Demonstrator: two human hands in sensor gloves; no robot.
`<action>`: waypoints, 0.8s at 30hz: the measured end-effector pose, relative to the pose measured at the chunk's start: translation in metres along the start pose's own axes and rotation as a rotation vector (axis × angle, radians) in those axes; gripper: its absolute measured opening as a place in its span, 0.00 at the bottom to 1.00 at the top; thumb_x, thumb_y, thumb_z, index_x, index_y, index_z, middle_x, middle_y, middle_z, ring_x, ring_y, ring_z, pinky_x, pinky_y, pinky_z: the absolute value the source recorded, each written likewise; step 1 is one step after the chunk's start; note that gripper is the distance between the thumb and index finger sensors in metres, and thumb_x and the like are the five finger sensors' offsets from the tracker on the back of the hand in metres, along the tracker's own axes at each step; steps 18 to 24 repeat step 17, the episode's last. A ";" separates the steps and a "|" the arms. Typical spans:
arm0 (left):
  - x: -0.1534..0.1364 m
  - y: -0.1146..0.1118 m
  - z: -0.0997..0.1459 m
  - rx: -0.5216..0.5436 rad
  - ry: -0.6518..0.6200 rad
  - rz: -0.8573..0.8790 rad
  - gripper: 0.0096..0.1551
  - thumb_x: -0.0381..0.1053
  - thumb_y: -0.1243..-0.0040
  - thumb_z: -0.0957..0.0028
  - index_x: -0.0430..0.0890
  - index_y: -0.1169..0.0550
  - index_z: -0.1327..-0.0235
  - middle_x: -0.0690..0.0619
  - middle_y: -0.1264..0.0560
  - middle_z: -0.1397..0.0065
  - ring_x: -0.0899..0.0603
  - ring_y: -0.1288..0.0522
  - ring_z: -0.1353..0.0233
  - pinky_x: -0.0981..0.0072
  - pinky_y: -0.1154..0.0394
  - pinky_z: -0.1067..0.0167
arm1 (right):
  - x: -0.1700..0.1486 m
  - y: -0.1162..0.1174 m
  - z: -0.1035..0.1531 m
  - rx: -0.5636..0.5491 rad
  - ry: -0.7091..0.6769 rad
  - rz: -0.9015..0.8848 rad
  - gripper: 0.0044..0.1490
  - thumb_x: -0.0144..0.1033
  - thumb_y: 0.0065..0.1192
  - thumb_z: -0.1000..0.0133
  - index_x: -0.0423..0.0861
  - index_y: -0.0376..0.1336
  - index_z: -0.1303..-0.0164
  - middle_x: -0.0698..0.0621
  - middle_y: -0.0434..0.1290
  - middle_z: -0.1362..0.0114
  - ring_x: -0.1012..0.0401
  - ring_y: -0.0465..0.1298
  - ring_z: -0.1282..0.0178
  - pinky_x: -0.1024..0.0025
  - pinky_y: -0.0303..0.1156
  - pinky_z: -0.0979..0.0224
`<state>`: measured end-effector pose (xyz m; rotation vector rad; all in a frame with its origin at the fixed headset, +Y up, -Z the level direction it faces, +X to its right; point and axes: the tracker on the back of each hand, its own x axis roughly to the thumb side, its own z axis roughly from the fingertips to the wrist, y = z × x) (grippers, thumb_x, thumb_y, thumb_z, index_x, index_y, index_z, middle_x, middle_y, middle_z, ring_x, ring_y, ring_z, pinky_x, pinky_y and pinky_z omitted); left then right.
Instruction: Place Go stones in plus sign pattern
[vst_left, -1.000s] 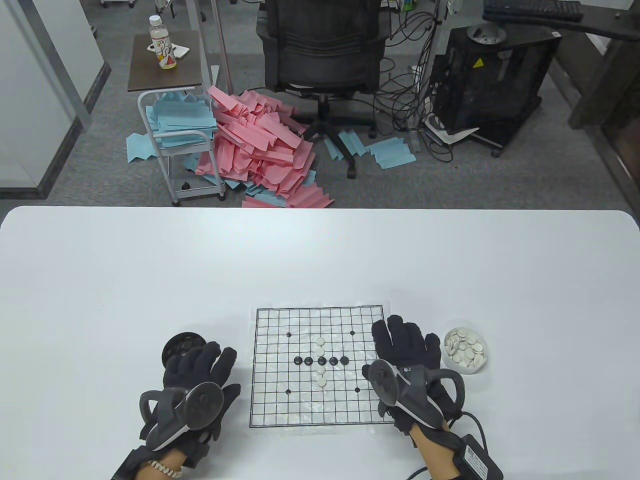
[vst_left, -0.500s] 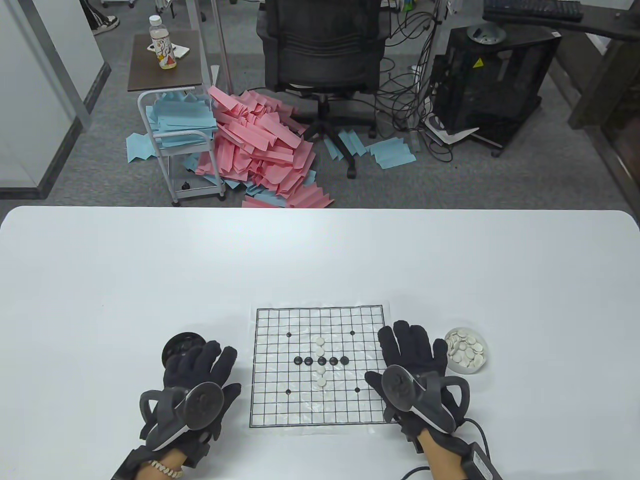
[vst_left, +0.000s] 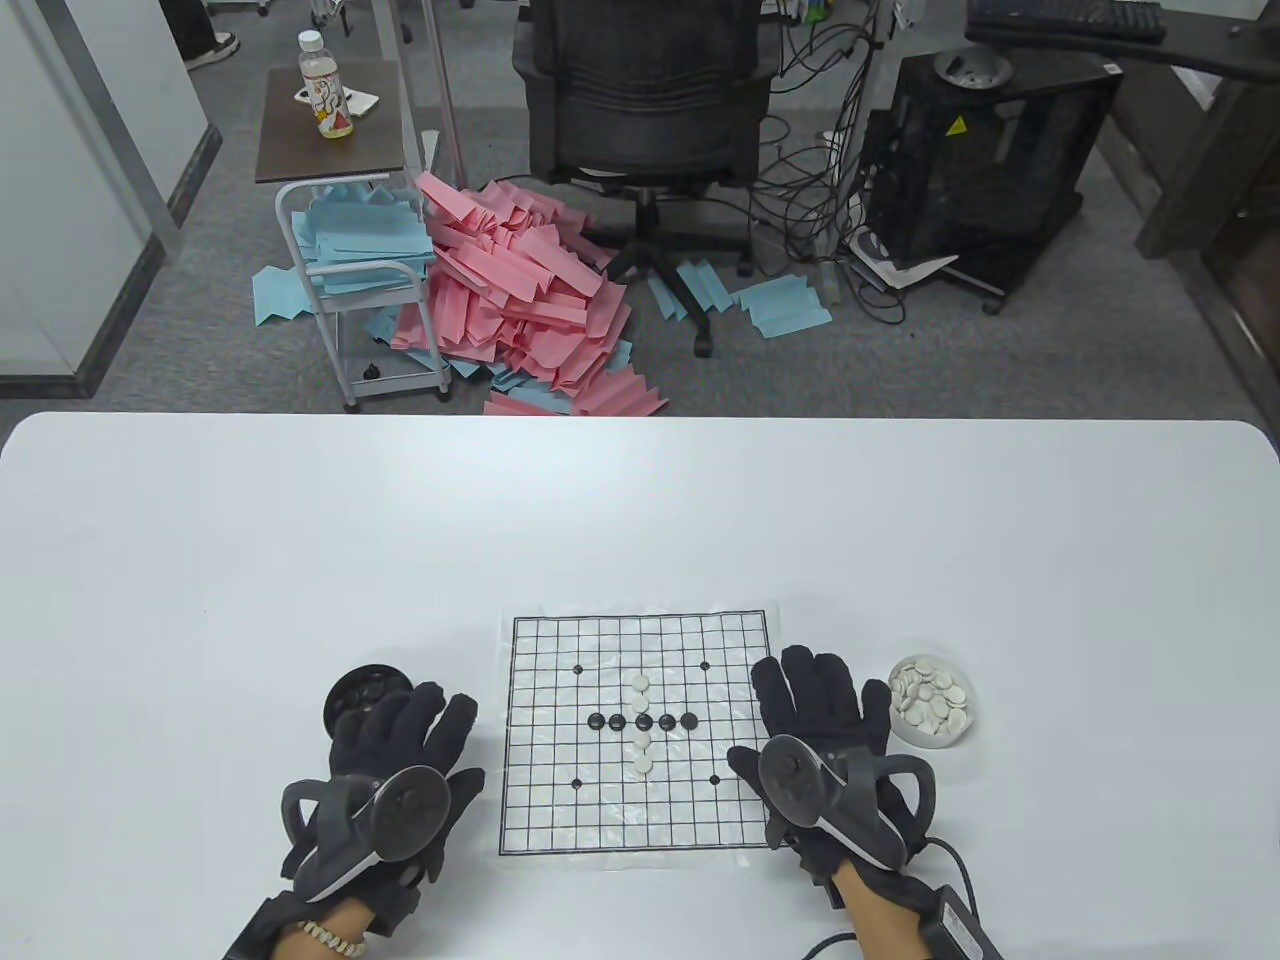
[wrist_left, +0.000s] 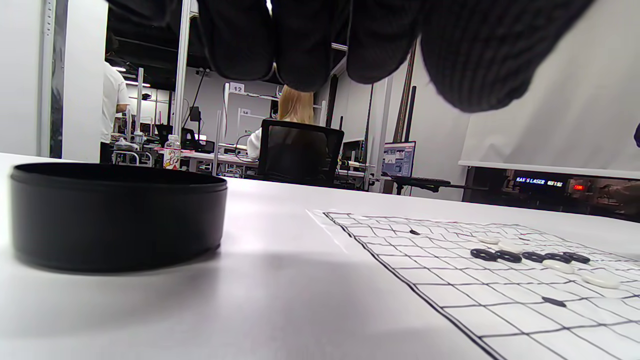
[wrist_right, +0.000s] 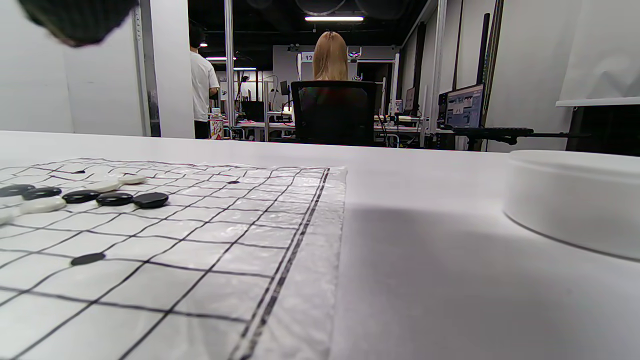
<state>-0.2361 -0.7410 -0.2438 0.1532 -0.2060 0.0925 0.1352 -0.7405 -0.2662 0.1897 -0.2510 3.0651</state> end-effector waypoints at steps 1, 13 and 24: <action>0.000 0.000 0.000 0.001 -0.001 -0.001 0.43 0.64 0.38 0.56 0.57 0.34 0.24 0.44 0.35 0.15 0.31 0.34 0.19 0.26 0.44 0.28 | 0.000 0.000 0.000 -0.002 0.000 -0.002 0.56 0.65 0.62 0.54 0.59 0.46 0.18 0.50 0.48 0.11 0.44 0.51 0.10 0.29 0.45 0.18; 0.001 0.000 0.000 0.004 -0.003 -0.002 0.43 0.64 0.38 0.56 0.57 0.34 0.24 0.44 0.35 0.15 0.31 0.34 0.19 0.26 0.44 0.28 | 0.000 0.001 0.000 -0.001 -0.002 -0.005 0.55 0.64 0.63 0.54 0.59 0.46 0.18 0.50 0.48 0.11 0.44 0.52 0.10 0.29 0.46 0.18; 0.001 0.000 0.000 0.006 -0.003 -0.003 0.43 0.64 0.38 0.56 0.57 0.34 0.24 0.44 0.35 0.15 0.31 0.34 0.19 0.26 0.44 0.28 | 0.001 0.002 0.001 -0.003 -0.004 -0.003 0.55 0.64 0.63 0.54 0.59 0.46 0.18 0.50 0.48 0.11 0.44 0.52 0.10 0.29 0.46 0.19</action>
